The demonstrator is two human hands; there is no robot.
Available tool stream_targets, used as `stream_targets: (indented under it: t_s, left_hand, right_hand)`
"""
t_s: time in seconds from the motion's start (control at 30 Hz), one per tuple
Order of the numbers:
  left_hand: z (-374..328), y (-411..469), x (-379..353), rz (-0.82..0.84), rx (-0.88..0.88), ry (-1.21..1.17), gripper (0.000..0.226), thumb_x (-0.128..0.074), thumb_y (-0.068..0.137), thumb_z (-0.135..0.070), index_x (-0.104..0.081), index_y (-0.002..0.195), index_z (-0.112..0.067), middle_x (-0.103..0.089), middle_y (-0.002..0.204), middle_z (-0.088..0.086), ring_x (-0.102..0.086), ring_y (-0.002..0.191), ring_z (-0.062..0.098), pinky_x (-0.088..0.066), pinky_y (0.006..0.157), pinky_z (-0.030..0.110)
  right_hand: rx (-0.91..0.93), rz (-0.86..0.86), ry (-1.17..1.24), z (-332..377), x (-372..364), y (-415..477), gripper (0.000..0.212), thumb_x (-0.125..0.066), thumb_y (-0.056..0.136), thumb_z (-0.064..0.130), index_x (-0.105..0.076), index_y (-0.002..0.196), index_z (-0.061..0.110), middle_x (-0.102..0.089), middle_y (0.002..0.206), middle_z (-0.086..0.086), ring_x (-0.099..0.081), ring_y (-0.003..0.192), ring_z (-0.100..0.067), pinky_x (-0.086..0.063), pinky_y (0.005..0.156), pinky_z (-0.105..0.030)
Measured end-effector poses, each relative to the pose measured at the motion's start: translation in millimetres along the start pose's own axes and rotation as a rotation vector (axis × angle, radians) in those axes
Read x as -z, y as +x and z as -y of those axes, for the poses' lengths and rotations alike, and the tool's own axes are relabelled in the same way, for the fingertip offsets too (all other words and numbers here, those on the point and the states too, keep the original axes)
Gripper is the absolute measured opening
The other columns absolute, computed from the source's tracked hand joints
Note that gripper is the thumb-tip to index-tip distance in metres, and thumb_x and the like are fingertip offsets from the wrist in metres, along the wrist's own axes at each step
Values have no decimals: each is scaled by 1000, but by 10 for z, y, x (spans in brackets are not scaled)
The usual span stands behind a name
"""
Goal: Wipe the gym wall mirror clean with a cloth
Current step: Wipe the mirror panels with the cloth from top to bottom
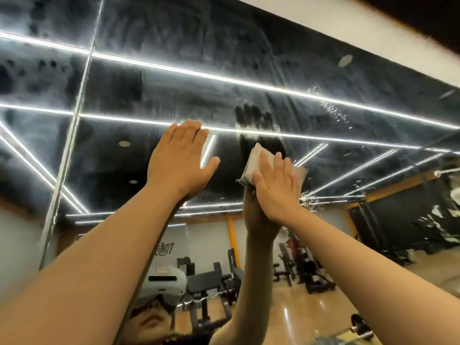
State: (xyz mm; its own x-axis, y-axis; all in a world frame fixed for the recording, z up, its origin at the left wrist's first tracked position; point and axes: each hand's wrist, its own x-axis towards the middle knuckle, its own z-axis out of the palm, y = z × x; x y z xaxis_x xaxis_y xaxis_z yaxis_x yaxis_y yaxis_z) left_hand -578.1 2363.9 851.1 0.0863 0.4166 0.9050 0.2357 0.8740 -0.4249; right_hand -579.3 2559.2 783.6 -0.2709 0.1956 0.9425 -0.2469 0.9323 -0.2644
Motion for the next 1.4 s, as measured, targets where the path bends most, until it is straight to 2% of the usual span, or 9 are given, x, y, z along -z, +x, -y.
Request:
stream_targets:
  t_s: [0.17,0.27,0.4,0.53,0.7,0.83,1.0,1.23,1.4]
  left_hand:
    - [35,-18,-83,-6,21,19,78,-15,94,-60,-25,156,-14,-23,163,8,-14,152,23,-2,125,42]
    - [6,24,-122,-5,28,-9,76,-25,90,-57,-43,146,-9,-42,152,14,-33,145,29,-16,120,50]
    - [-8,77,-93,-19,-2,-24,67,-38,85,-51,-58,130,-5,-55,135,17,-47,130,35,-24,114,50]
    - [132,569,70,-13,-23,-19,47,-41,87,-48,-64,104,-11,-59,102,11,-52,98,32,-30,94,45]
    - [441,1722,-1,-55,-46,-52,56,-39,90,-46,-56,127,-8,-55,131,14,-48,125,33,-28,107,45]
    - [617,2635,-96,-109,54,-15,73,-37,92,-48,-31,150,-3,-39,151,18,-30,143,33,-15,121,45]
    - [946,3744,-96,-79,209,43,79,-29,99,-51,-6,156,-2,-7,165,16,-2,153,28,4,123,42]
    - [1072,4003,-210,-36,157,99,74,-8,96,-46,-20,156,-4,-18,164,15,-11,153,26,5,123,47]
    - [1064,3982,-192,-30,168,73,73,-7,97,-46,-16,157,-6,-13,165,14,-7,153,25,6,123,46]
  right_hand:
    - [79,-43,-105,-105,-69,200,59,-13,103,51,12,155,38,21,164,1,25,148,-17,12,121,-46]
    - [111,-52,-28,-88,48,443,58,12,85,61,19,142,51,22,162,13,27,146,-5,14,122,-37]
    - [188,-83,-59,-72,85,762,53,4,93,59,13,145,53,19,159,20,27,145,0,14,121,-33]
    - [191,-77,-75,34,205,1179,54,0,96,60,11,148,53,14,164,15,25,147,-2,15,120,-33]
    - [221,-54,-87,145,366,1700,53,-6,101,57,6,152,49,8,166,9,18,150,-9,12,122,-37]
    - [305,-71,-113,168,479,2200,54,-12,105,52,-2,157,42,4,167,7,11,153,-14,5,122,-40]
    - [377,-77,-104,253,640,2966,53,-12,104,52,5,154,48,5,166,9,13,152,-12,7,122,-39]
    - [414,24,-149,395,876,3837,56,-6,99,58,9,151,48,14,165,9,26,148,-8,17,120,-37]
    - [407,27,-133,563,1007,4401,61,-2,93,61,8,151,45,10,166,5,21,148,-10,14,120,-40]
